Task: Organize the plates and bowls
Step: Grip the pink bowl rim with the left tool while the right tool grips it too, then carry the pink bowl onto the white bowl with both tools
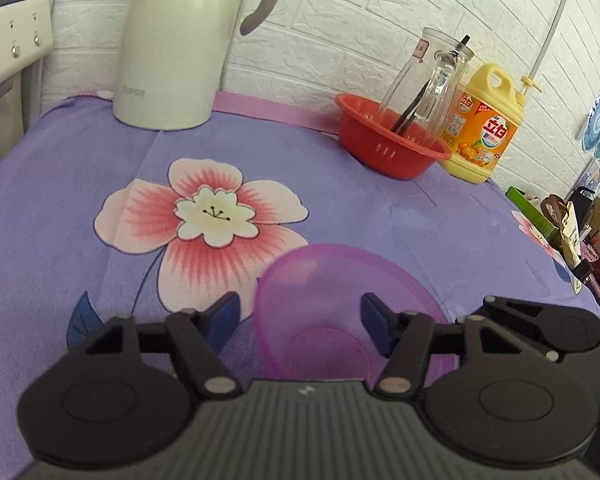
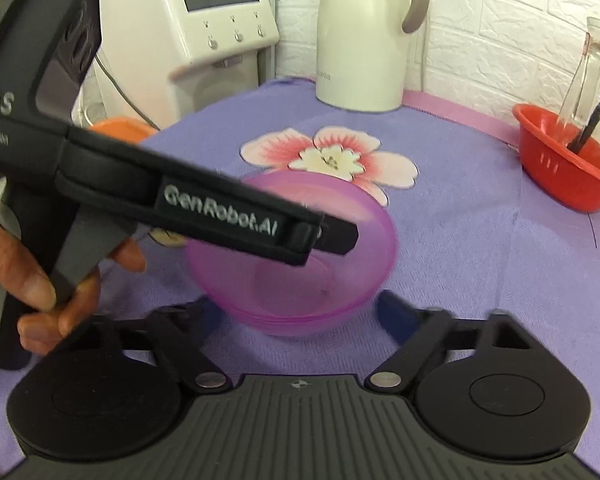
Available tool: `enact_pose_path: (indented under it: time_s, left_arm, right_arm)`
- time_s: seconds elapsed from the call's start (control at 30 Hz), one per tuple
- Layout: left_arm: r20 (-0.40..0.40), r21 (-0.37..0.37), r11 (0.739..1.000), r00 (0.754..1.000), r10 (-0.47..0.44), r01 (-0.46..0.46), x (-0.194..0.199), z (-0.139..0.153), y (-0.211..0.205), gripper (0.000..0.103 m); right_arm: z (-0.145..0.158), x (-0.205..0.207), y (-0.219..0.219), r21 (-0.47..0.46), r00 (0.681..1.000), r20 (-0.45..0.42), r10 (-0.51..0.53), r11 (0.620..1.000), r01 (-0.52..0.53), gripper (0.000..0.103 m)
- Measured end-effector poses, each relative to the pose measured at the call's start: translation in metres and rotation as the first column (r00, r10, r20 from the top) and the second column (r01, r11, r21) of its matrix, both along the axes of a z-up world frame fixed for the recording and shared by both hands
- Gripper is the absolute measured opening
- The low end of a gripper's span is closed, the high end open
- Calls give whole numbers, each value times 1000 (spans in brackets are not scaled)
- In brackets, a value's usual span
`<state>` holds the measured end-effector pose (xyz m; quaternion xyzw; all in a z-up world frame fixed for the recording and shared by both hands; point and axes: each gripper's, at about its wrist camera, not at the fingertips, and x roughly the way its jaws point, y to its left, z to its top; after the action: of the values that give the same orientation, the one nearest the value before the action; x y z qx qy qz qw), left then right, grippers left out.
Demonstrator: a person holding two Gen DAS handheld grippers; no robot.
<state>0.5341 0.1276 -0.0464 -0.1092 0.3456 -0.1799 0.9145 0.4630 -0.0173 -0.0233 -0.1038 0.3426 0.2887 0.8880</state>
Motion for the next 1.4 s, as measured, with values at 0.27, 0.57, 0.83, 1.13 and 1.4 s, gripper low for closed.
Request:
enact_pose_path:
  time_s: [0.27,0.57,0.83,1.13,1.4]
  left_arm:
    - [54,3,1000,999,-2,2,-26,26,-16,57]
    - [145,-3,999,988,-46,47,-101,77,-55,57]
    - [81,-47,978,977,-199,203,-208,98,-128,57]
    - [23,-12,926,926,-378,378,-288,69,-222,57]
    - [-19,80,927,931,-366,366,-303,50,-242,57]
  right_arm:
    - [23,-15,-3,24,997,73,-18,1000,16,103]
    - [63,-75,-36,47,986,164,-39,998,32,103]
    - [85,-179,-115,85,977,192,-91,993,76,103]
    - [66,-276,-195,37,969,137,-203,979,200,103]
    - [37,-290,-218,83,974,69,-216,974,210,103]
